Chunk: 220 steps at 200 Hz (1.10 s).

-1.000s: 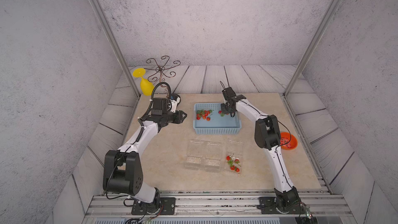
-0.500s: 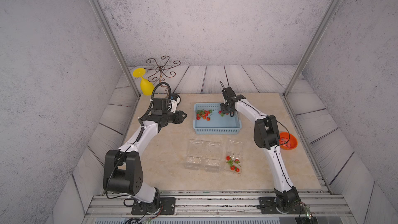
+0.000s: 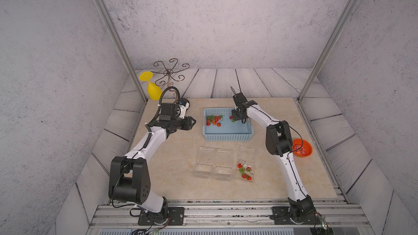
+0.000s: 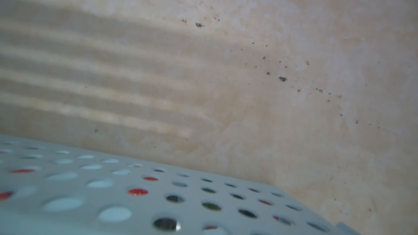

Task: Pack strawberries into containers
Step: Pick up the strawberry from the basket.

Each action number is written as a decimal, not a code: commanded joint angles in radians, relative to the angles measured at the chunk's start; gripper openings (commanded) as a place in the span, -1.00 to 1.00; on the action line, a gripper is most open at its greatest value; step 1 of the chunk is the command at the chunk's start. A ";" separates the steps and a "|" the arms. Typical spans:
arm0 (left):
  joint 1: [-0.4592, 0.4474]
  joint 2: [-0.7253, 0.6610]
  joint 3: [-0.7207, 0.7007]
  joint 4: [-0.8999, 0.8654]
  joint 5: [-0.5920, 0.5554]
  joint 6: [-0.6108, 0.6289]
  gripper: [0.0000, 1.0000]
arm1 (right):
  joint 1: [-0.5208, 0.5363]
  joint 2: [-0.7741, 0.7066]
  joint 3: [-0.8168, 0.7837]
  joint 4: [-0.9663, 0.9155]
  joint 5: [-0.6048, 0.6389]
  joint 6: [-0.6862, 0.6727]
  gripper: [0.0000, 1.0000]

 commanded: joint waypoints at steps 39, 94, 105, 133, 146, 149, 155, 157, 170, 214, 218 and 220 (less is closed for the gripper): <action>-0.007 0.016 0.030 -0.017 -0.003 0.022 -0.11 | -0.010 0.073 0.050 -0.038 0.000 0.009 -0.15; -0.007 0.012 0.032 -0.017 -0.001 0.021 -0.11 | -0.010 0.067 0.050 -0.050 -0.015 0.022 -0.39; -0.007 0.012 0.031 -0.016 0.000 0.021 -0.11 | -0.010 0.058 0.043 -0.052 -0.018 0.025 -0.43; -0.007 0.007 0.033 -0.013 0.002 0.019 -0.11 | -0.010 0.010 0.013 -0.049 -0.025 0.026 -0.49; -0.008 0.004 0.031 -0.012 0.005 0.017 -0.11 | -0.009 -0.028 -0.011 -0.043 -0.033 0.025 -0.49; -0.007 0.004 0.032 -0.012 0.004 0.017 -0.11 | -0.009 -0.035 -0.015 -0.041 -0.034 0.025 -0.49; -0.007 0.001 0.032 -0.011 0.006 0.015 -0.11 | -0.008 -0.058 -0.033 -0.034 -0.038 0.023 -0.49; -0.007 0.001 0.032 -0.011 0.006 0.015 -0.11 | -0.008 -0.066 -0.040 -0.031 -0.039 0.023 -0.49; -0.007 -0.006 0.028 -0.009 0.008 0.014 -0.11 | -0.008 -0.122 -0.093 -0.003 -0.059 0.025 -0.49; -0.008 -0.022 0.027 0.000 0.022 0.003 -0.11 | 0.002 -0.301 -0.269 0.074 -0.089 0.023 -0.49; -0.008 -0.024 0.027 0.001 0.023 0.002 -0.11 | 0.003 -0.317 -0.285 0.079 -0.092 0.022 -0.49; -0.008 -0.024 0.027 0.002 0.023 0.001 -0.11 | 0.004 -0.326 -0.294 0.082 -0.092 0.022 -0.49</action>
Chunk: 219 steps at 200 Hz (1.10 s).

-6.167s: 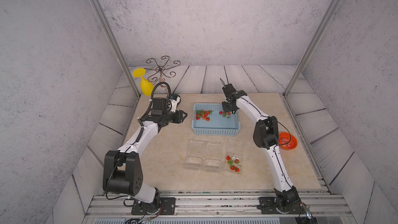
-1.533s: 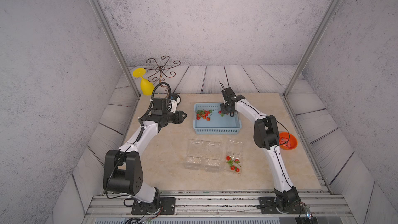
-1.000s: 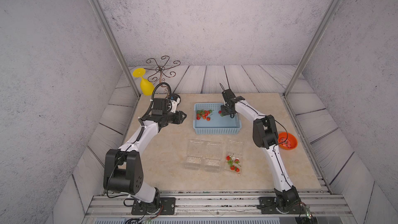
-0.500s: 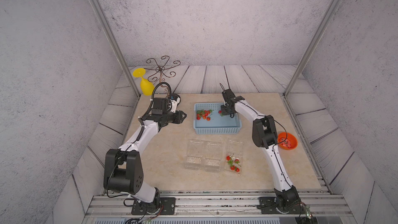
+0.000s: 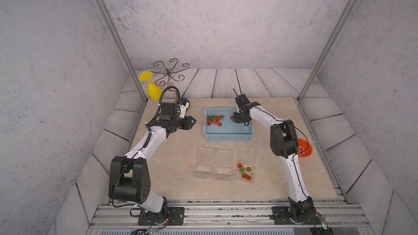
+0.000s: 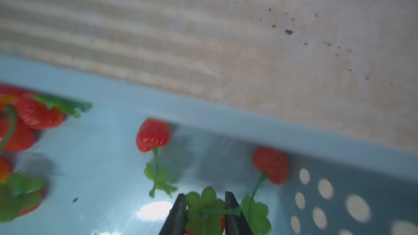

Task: Pack strawberries into containers
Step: Pick up the strawberry from the basket, then place the strawberry in the packing box.

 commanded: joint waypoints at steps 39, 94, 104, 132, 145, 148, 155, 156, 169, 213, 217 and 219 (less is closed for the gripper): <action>-0.009 -0.037 0.016 0.015 0.028 -0.008 -0.11 | 0.027 -0.326 -0.241 0.081 -0.040 0.007 -0.49; -0.027 -0.063 0.009 0.015 0.003 -0.004 -0.11 | 0.131 -0.731 -0.704 0.058 -0.082 0.104 -0.49; -0.031 -0.066 0.008 0.015 0.000 -0.003 -0.11 | 0.167 -0.792 -0.775 0.037 -0.075 0.124 -0.48; -0.039 -0.074 0.008 0.016 0.000 -0.003 -0.11 | 0.264 -0.895 -0.932 -0.002 -0.082 0.190 -0.47; -0.041 -0.077 0.008 0.013 -0.001 -0.003 -0.12 | 0.285 -0.915 -0.997 -0.001 -0.088 0.229 -0.46; -0.041 -0.078 0.008 0.013 -0.001 -0.003 -0.12 | 0.289 -0.920 -1.013 -0.001 -0.090 0.237 -0.47; -0.043 -0.081 0.007 0.012 -0.004 -0.001 -0.11 | 0.296 -0.931 -1.044 0.007 -0.090 0.253 -0.47; -0.043 -0.081 0.007 0.012 -0.004 -0.001 -0.12 | 0.297 -0.932 -1.048 0.008 -0.090 0.256 -0.46; -0.047 -0.086 0.004 0.012 -0.009 0.001 -0.12 | 0.307 -0.949 -1.093 0.018 -0.089 0.279 -0.46; -0.049 -0.103 -0.003 0.006 -0.030 0.012 -0.12 | 0.347 -0.941 -1.138 0.019 -0.078 0.305 -0.40; -0.049 -0.102 -0.004 0.007 -0.028 0.011 -0.12 | 0.351 -0.939 -1.141 0.018 -0.078 0.308 -0.40; -0.050 -0.102 -0.005 0.007 -0.027 0.010 -0.12 | 0.353 -0.937 -1.142 0.019 -0.078 0.308 -0.39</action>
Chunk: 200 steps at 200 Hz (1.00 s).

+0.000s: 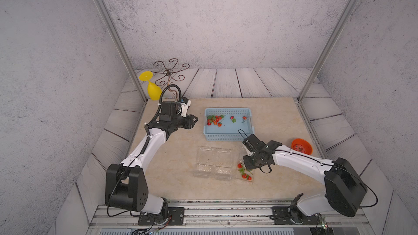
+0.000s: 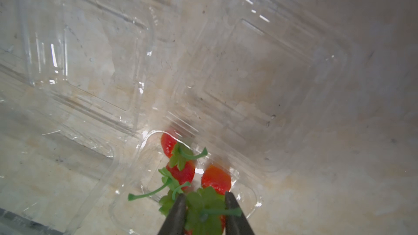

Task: Pack strawberries into containers
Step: Place the strawberry in the packing box.

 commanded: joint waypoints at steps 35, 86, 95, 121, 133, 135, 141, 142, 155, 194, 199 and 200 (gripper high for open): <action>-0.011 -0.024 -0.006 0.002 -0.003 0.013 -0.12 | 0.037 -0.010 0.002 -0.047 0.005 0.034 -0.16; -0.019 -0.021 -0.005 0.000 0.000 0.014 -0.12 | 0.025 -0.089 0.005 -0.107 0.146 0.098 -0.02; -0.024 -0.021 -0.005 -0.002 0.000 0.015 -0.12 | 0.014 -0.079 0.000 -0.113 0.145 0.114 -0.04; -0.045 -0.032 0.000 -0.020 -0.019 0.030 -0.12 | 0.004 -0.035 -0.024 -0.089 0.126 0.157 -0.12; -0.054 -0.046 -0.007 -0.013 -0.026 0.031 -0.12 | 0.002 -0.013 -0.029 -0.068 0.103 0.168 -0.18; -0.054 -0.048 -0.007 -0.011 -0.026 0.030 -0.12 | 0.002 -0.009 -0.029 -0.065 0.100 0.169 -0.19; -0.056 -0.052 -0.010 -0.008 -0.026 0.027 -0.12 | 0.001 0.004 -0.029 -0.061 0.095 0.175 -0.22; -0.056 -0.053 -0.012 -0.008 -0.025 0.026 -0.12 | 0.001 0.006 -0.028 -0.060 0.095 0.176 -0.23; -0.059 -0.053 -0.013 -0.002 -0.013 0.015 -0.12 | 0.002 0.029 -0.027 -0.055 0.090 0.181 -0.28; -0.088 -0.042 -0.007 -0.005 -0.007 0.005 -0.12 | 0.000 0.053 -0.033 -0.070 0.121 0.191 -0.34; -0.090 -0.041 -0.005 -0.003 -0.008 0.003 -0.12 | -0.001 0.051 -0.036 -0.069 0.121 0.191 -0.34; -0.091 -0.041 -0.005 -0.003 -0.008 0.002 -0.12 | -0.001 0.051 -0.038 -0.069 0.121 0.192 -0.34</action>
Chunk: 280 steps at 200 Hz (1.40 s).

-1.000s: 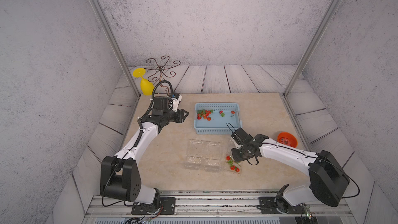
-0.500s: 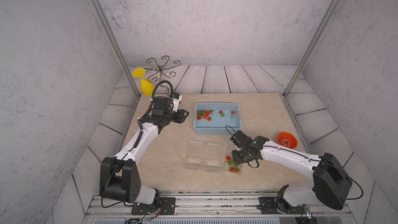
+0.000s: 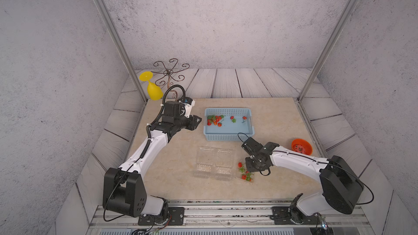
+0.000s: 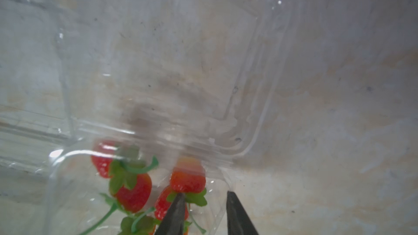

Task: Pack strawberries into containers
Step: Place the strawberry in the packing box, then close the packing box at the center of the board.

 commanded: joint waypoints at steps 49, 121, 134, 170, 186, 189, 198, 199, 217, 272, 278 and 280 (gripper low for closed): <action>-0.084 0.005 0.020 -0.016 -0.006 -0.013 -0.12 | -0.004 -0.018 -0.035 -0.034 0.042 0.021 -0.35; -0.173 0.045 0.040 -0.043 0.002 -0.039 -0.12 | -0.058 -0.136 -0.031 -0.101 0.115 0.010 -0.15; -0.186 0.045 0.032 -0.043 0.012 -0.051 -0.12 | -0.125 -0.156 -0.054 -0.061 0.053 0.000 -0.14; -0.227 0.038 0.005 -0.067 0.012 -0.052 -0.13 | -0.345 -0.170 -0.115 0.109 -0.159 -0.025 -0.11; -0.238 0.033 -0.012 -0.071 0.009 -0.050 -0.13 | -0.383 -0.140 -0.113 0.165 -0.212 -0.028 -0.10; -0.239 0.032 -0.014 -0.070 0.010 -0.050 -0.13 | -0.392 -0.132 -0.115 0.181 -0.225 -0.026 -0.10; -0.242 0.032 -0.018 -0.074 0.010 -0.052 -0.13 | -0.418 -0.111 -0.122 0.223 -0.267 -0.015 -0.10; -0.243 0.032 -0.019 -0.074 0.010 -0.052 -0.13 | -0.421 -0.110 -0.123 0.228 -0.273 -0.014 -0.10; -0.252 0.031 -0.025 -0.080 0.009 -0.049 -0.13 | -0.455 -0.079 -0.145 0.312 -0.340 0.009 -0.10; -0.257 0.033 -0.043 -0.079 -0.006 -0.038 -0.13 | -0.486 0.020 -0.174 0.404 -0.377 0.023 -0.09; -0.257 0.036 -0.042 -0.077 -0.005 -0.038 -0.13 | -0.486 0.029 -0.175 0.412 -0.381 0.025 -0.09; -0.257 0.037 -0.042 -0.076 -0.005 -0.038 -0.13 | -0.487 0.033 -0.176 0.416 -0.381 0.025 -0.09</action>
